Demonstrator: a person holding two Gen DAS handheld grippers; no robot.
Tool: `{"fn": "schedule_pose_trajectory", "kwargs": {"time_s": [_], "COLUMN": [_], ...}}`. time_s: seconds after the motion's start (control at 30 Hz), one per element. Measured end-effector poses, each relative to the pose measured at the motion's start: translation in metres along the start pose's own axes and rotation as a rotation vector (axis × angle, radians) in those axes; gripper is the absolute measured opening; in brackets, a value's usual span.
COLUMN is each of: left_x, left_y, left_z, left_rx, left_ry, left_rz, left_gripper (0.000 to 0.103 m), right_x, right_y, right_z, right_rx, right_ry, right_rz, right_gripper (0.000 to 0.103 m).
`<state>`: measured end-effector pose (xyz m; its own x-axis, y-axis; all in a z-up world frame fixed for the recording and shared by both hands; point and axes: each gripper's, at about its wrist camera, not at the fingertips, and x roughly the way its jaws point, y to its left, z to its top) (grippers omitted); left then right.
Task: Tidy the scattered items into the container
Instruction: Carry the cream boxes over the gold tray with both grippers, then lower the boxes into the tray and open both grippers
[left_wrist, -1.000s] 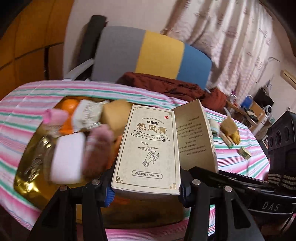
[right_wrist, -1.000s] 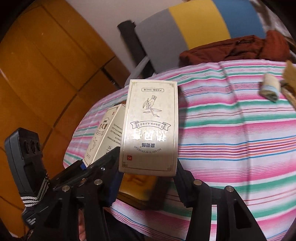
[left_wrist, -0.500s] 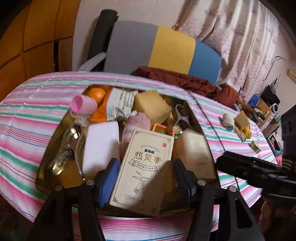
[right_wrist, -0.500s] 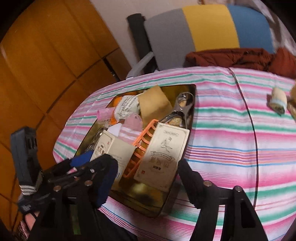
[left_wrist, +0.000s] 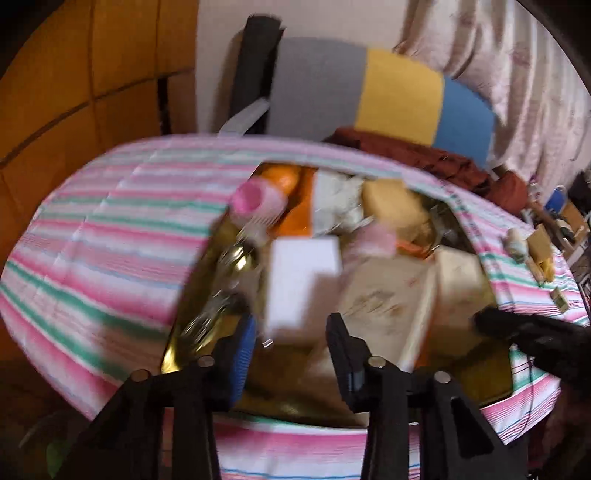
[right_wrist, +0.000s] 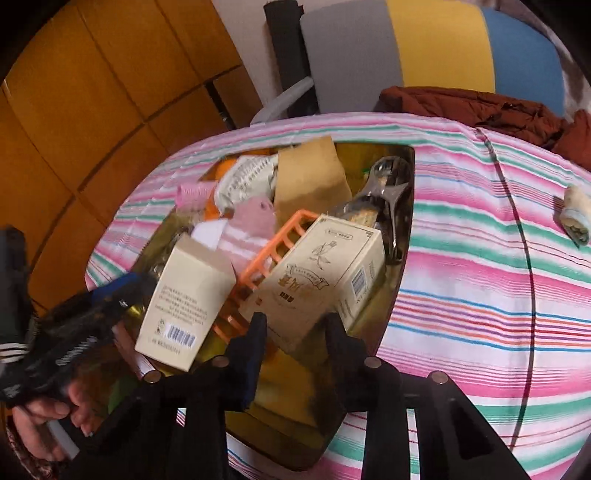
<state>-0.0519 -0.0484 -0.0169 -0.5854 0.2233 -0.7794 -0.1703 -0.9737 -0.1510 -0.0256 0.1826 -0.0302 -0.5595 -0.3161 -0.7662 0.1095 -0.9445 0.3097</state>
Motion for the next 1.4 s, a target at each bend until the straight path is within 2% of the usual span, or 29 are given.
{"fn": "schedule_pose_trajectory", "kwargs": {"time_s": [0.13,0.2,0.27,0.37,0.47,0.53,0.63,0.73,0.83,0.9,1.03,1.1,1.2,1.3,1.4], "left_x": [-0.009,-0.013,-0.016,-0.02,-0.02,-0.022,-0.022,-0.022,-0.019,-0.017,-0.018,-0.022,-0.026,-0.022,-0.016], "left_y": [0.01,0.009,0.009,0.01,0.011,0.014,0.016,0.012,0.003,-0.003,-0.011,-0.012,-0.01,-0.012,-0.023], "left_z": [-0.011,-0.012,-0.013,-0.012,-0.011,-0.012,-0.013,-0.013,-0.016,-0.017,-0.016,-0.015,-0.012,-0.011,-0.013], "left_rx": [-0.069,-0.076,-0.081,-0.084,-0.086,-0.092,-0.104,-0.101,-0.077,-0.063,-0.045,-0.038,-0.051,-0.043,0.013], "left_ry": [-0.046,-0.068,-0.086,-0.103,-0.099,-0.102,-0.099,-0.093,-0.081,-0.079,-0.084,-0.101,-0.119,-0.094,-0.078], "left_rz": [-0.099,-0.103,-0.108,-0.104,-0.093,-0.077,-0.07,-0.075,-0.076,-0.081,-0.079,-0.059,-0.053,-0.076,-0.066], "left_gripper": [0.035,0.035,0.036,0.037,0.037,0.037,0.037,0.037,0.037,0.037,0.037,0.037,0.038,0.038,0.042], "right_x": [-0.014,-0.013,-0.005,0.014,0.036,0.048,0.055,0.057,0.057,0.048,0.04,0.037,0.029,0.017,0.012], "right_y": [0.015,0.027,0.037,0.054,0.068,0.078,0.088,0.078,0.059,0.046,0.036,0.032,0.033,0.037,0.037], "right_z": [0.0,0.001,0.003,0.008,0.014,0.021,0.027,0.03,0.02,0.014,0.014,0.017,0.02,0.021,0.018], "right_rx": [-0.042,-0.089,-0.119,-0.166,-0.19,-0.201,-0.271,-0.241,-0.219,-0.202,-0.226,-0.202,-0.188,-0.147,-0.124], "right_ry": [-0.053,-0.037,-0.006,0.04,0.076,0.068,0.037,0.083,0.142,0.137,0.162,0.174,0.149,0.101,0.074], "right_rz": [0.037,0.062,0.086,0.078,0.1,0.12,0.093,0.082,0.026,0.023,-0.048,-0.041,0.015,0.085,0.086], "right_gripper": [0.034,0.034,0.027,0.019,0.015,0.016,0.015,0.016,0.014,0.011,0.01,0.01,0.013,0.014,0.014]}}
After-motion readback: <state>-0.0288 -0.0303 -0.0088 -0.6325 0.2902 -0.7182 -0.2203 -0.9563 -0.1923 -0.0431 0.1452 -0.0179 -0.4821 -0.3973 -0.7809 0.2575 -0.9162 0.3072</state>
